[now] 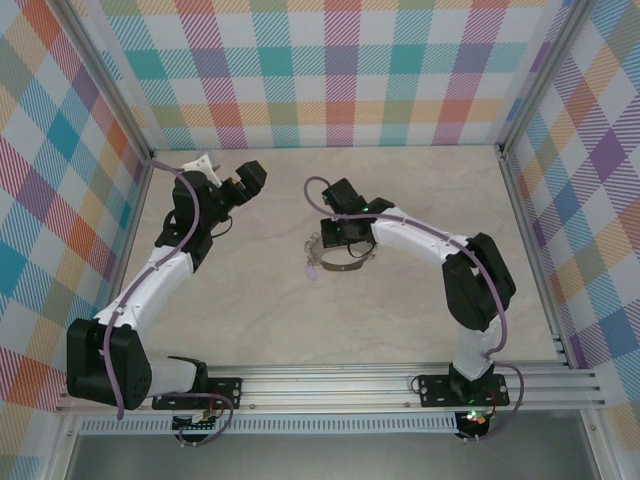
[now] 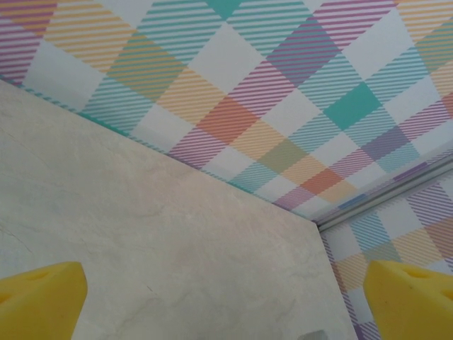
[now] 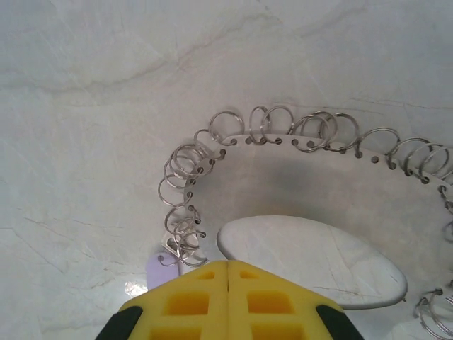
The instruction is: Put the keys on the keyring
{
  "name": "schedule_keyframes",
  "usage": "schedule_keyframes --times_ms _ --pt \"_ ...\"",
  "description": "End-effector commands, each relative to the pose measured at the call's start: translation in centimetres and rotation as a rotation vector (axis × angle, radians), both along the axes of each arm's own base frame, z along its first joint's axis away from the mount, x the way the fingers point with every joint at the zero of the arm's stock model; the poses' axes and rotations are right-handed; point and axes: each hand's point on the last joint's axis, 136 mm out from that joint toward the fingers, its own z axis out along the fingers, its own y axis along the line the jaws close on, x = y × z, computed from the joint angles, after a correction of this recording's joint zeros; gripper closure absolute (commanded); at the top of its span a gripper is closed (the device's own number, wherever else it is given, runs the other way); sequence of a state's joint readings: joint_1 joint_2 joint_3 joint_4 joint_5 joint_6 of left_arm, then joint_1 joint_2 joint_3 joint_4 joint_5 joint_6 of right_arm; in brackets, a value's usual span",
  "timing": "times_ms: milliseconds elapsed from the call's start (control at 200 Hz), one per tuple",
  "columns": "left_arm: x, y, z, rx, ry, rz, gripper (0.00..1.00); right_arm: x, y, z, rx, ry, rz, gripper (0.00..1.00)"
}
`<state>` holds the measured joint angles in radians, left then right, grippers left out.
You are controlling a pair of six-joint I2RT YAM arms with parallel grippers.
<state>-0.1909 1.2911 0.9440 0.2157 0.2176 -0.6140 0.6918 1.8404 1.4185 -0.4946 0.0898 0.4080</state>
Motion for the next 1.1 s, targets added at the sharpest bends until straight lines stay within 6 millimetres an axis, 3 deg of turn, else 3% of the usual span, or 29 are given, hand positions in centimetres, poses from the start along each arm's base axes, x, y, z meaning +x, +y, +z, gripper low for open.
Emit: schedule_keyframes --times_ms 0,155,445,710,1095 --pt "0.1 -0.4 0.4 -0.026 -0.014 -0.044 0.0 0.3 0.8 2.8 0.142 -0.02 0.008 1.0" --pt "0.2 -0.6 0.1 -0.033 -0.004 -0.052 0.0 0.0 1.2 1.6 0.143 0.01 0.054 1.0" --pt "0.4 0.4 0.0 -0.017 0.013 0.009 0.0 -2.9 3.1 -3.3 0.06 0.113 0.145 0.72" --pt "0.2 0.8 0.3 -0.007 0.014 0.027 0.0 -3.8 4.0 -6.9 -0.089 0.094 0.223 0.7" --pt "0.0 0.9 0.3 -0.008 0.011 0.034 0.0 -2.4 4.5 -8.0 -0.139 0.071 0.239 0.66"
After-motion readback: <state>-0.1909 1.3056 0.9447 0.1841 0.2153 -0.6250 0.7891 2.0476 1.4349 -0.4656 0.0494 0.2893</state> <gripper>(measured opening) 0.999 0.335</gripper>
